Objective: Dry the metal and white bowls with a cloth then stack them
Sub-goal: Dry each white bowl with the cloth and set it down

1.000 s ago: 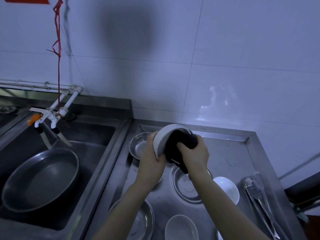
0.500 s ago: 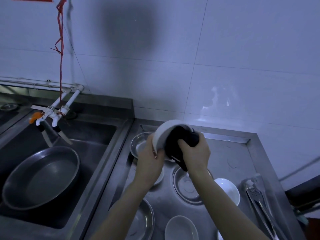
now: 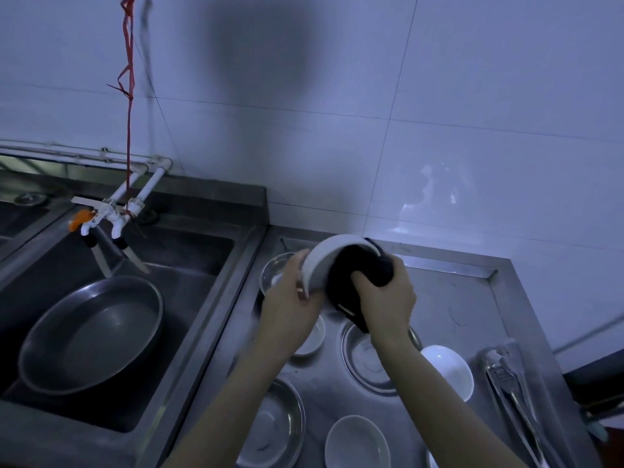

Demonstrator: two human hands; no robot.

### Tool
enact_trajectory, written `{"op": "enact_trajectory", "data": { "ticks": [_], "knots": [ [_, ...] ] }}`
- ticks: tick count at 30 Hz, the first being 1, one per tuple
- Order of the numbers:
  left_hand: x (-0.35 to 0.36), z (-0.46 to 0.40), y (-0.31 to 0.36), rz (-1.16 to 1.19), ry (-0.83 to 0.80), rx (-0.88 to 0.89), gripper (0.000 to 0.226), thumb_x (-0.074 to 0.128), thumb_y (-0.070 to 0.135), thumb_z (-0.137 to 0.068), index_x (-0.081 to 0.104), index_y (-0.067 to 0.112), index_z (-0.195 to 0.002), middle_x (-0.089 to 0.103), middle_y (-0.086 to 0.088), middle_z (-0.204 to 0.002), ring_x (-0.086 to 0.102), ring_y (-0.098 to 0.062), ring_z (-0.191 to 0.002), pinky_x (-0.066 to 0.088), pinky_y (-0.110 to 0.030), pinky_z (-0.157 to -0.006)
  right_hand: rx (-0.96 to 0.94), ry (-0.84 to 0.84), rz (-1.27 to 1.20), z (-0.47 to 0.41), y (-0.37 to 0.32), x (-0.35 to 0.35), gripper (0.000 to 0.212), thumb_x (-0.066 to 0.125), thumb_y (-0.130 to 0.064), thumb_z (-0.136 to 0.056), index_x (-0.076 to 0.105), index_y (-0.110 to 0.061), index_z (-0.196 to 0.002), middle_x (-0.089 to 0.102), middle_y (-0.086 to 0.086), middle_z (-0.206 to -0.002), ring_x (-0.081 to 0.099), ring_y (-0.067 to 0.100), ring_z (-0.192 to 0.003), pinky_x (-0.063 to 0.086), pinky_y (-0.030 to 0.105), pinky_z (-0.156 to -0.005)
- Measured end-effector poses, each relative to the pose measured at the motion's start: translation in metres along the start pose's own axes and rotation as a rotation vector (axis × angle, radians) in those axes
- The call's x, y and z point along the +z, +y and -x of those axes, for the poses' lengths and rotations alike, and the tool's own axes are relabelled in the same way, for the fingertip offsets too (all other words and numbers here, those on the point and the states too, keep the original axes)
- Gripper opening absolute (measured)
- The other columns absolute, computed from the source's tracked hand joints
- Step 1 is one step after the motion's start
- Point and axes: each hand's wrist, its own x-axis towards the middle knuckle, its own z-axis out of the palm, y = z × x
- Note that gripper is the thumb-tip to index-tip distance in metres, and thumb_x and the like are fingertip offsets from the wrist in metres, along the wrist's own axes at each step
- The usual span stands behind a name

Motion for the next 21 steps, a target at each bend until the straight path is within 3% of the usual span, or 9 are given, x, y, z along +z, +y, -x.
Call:
{"op": "enact_trajectory", "data": {
  "ticks": [3,5,7,9,12,14,16,18,21],
  "knots": [
    [0.008,0.009,-0.001,0.177,-0.041,-0.082,0.057,0.048,-0.006,-0.087,0.043,0.04,-0.12,0.059,0.004,-0.102,0.063,-0.016,-0.088,0.059,-0.029,-0.071,0.005,-0.056,0.059,0.003,0.008,-0.001,0.043,0.072,-0.013,-0.074,0.058,-0.021,-0.114,0.055,-0.017,-0.081,0.055,0.018,-0.088,0.034,0.015,-0.068],
    [0.003,0.004,0.0,-0.056,-0.107,-0.063,0.054,0.045,-0.005,-0.088,0.045,0.03,-0.129,0.058,-0.001,-0.099,0.055,-0.017,-0.079,0.047,-0.022,-0.062,-0.184,-0.033,0.249,0.006,0.007,-0.003,0.05,0.073,-0.012,-0.071,0.058,-0.023,-0.118,0.061,-0.012,-0.085,0.054,0.018,-0.082,0.031,0.014,-0.062],
    [-0.001,-0.003,0.002,-0.319,-0.181,0.02,0.051,0.044,-0.003,-0.089,0.045,0.023,-0.133,0.056,-0.003,-0.094,0.051,-0.016,-0.074,0.033,-0.02,-0.056,-0.538,-0.036,0.513,0.006,0.011,-0.004,0.054,0.078,-0.012,-0.065,0.061,-0.02,-0.117,0.068,-0.004,-0.096,0.06,0.023,-0.083,0.039,0.022,-0.063],
    [-0.003,-0.009,0.008,-0.501,-0.206,0.082,0.049,0.043,-0.001,-0.09,0.044,0.021,-0.134,0.056,-0.004,-0.09,0.054,-0.021,-0.076,0.035,-0.024,-0.059,-0.759,-0.045,0.633,0.005,0.013,-0.001,0.056,0.081,-0.012,-0.062,0.064,-0.016,-0.115,0.068,-0.001,-0.104,0.063,0.026,-0.084,0.051,0.03,-0.057],
    [-0.008,-0.012,0.012,-0.567,-0.17,0.114,0.055,0.042,0.015,-0.098,0.029,0.035,-0.148,0.059,-0.002,-0.091,0.056,-0.022,-0.076,0.049,-0.035,-0.067,-0.774,-0.004,0.601,0.001,0.009,0.0,0.055,0.081,-0.015,-0.064,0.063,-0.015,-0.116,0.068,-0.001,-0.105,0.063,0.025,-0.085,0.05,0.03,-0.058],
    [-0.014,-0.008,0.011,-0.456,-0.072,0.113,0.056,0.045,0.036,-0.101,0.02,0.043,-0.15,0.066,-0.003,-0.094,0.062,-0.021,-0.079,0.054,-0.04,-0.074,-0.684,0.027,0.528,-0.003,0.01,0.0,0.055,0.08,-0.018,-0.067,0.061,-0.016,-0.118,0.067,-0.001,-0.105,0.062,0.024,-0.087,0.046,0.028,-0.063],
    [-0.019,0.002,0.012,-0.333,0.001,-0.027,0.061,0.047,0.056,-0.096,0.019,0.045,-0.149,0.069,-0.003,-0.086,0.066,-0.019,-0.074,0.056,-0.038,-0.071,-0.573,0.055,0.441,-0.006,0.013,-0.001,0.057,0.077,-0.015,-0.067,0.06,-0.016,-0.121,0.067,-0.001,-0.106,0.062,0.025,-0.09,0.04,0.025,-0.067],
    [-0.016,0.012,0.017,0.048,-0.078,-0.303,0.059,0.046,0.062,-0.094,0.027,0.041,-0.146,0.074,-0.008,-0.076,0.072,-0.023,-0.068,0.061,-0.039,-0.068,-0.542,0.09,0.421,-0.006,0.017,-0.002,0.058,0.076,-0.01,-0.064,0.06,-0.016,-0.12,0.067,0.0,-0.103,0.062,0.027,-0.089,0.038,0.023,-0.067],
    [-0.001,0.009,0.014,0.679,-0.266,-0.651,0.062,0.038,0.061,-0.098,0.047,0.015,-0.141,0.076,-0.019,-0.095,0.074,-0.029,-0.09,0.06,-0.039,-0.081,-0.593,0.067,0.417,0.003,0.022,-0.002,0.06,0.076,-0.007,-0.064,0.059,-0.015,-0.121,0.066,0.001,-0.107,0.062,0.026,-0.093,0.042,0.024,-0.071]
  ]
}}
